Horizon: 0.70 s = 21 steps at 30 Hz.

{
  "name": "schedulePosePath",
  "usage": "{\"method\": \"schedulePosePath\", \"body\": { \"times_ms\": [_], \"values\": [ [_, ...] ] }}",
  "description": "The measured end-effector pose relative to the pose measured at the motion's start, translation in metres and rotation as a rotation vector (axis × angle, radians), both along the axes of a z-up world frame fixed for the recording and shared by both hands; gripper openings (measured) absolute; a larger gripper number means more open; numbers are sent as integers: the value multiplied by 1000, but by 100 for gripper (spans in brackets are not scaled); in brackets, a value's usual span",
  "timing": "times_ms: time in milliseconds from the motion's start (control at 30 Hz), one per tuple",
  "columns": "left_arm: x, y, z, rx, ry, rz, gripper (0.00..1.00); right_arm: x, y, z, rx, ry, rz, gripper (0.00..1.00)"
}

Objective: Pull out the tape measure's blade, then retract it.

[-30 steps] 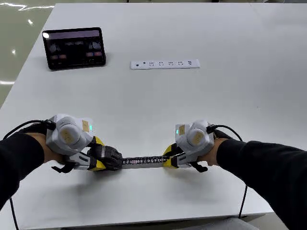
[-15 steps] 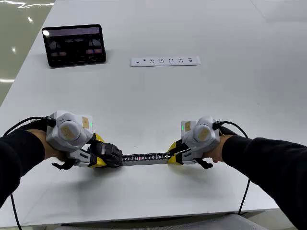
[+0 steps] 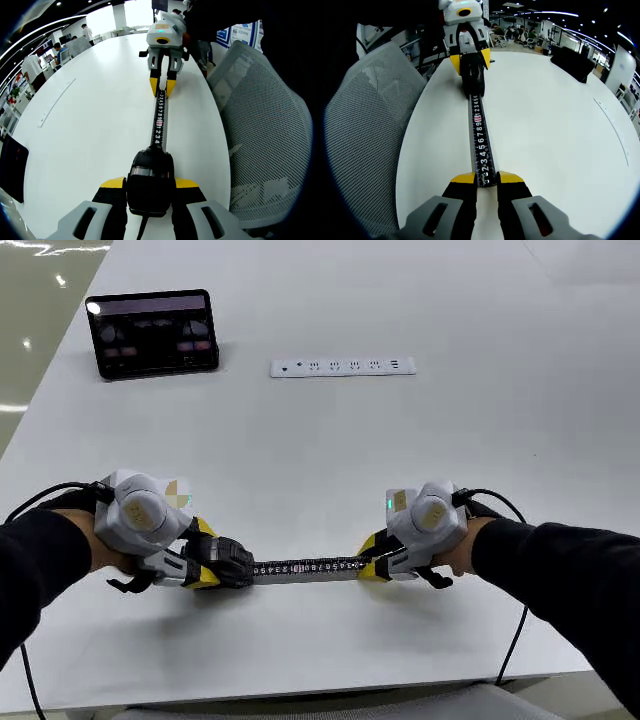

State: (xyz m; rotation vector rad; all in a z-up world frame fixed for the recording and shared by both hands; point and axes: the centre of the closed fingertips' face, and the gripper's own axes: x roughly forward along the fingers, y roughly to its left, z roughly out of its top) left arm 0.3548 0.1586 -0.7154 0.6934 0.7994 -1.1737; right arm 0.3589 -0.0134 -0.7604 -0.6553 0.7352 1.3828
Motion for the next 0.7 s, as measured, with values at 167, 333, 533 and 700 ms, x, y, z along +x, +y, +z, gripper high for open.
{"method": "schedulePosePath", "body": {
  "times_ms": [167, 333, 533, 700],
  "values": [
    [1, 1, -1, -1, -1, 1, 30, 0, -4, -1, -3, 0, -1, 10],
    [1, 1, -1, 0, 0, 1, 30, 0, -6, -1, -8, -5, 2, 10],
    [1, 1, -2, 1, 0, 2, 30, -1, -13, -1, -9, -7, -2, 10],
    [2, 1, -2, 1, 0, 3, 30, -1, -18, 0, -13, -4, -8, 10]
  ]
}}
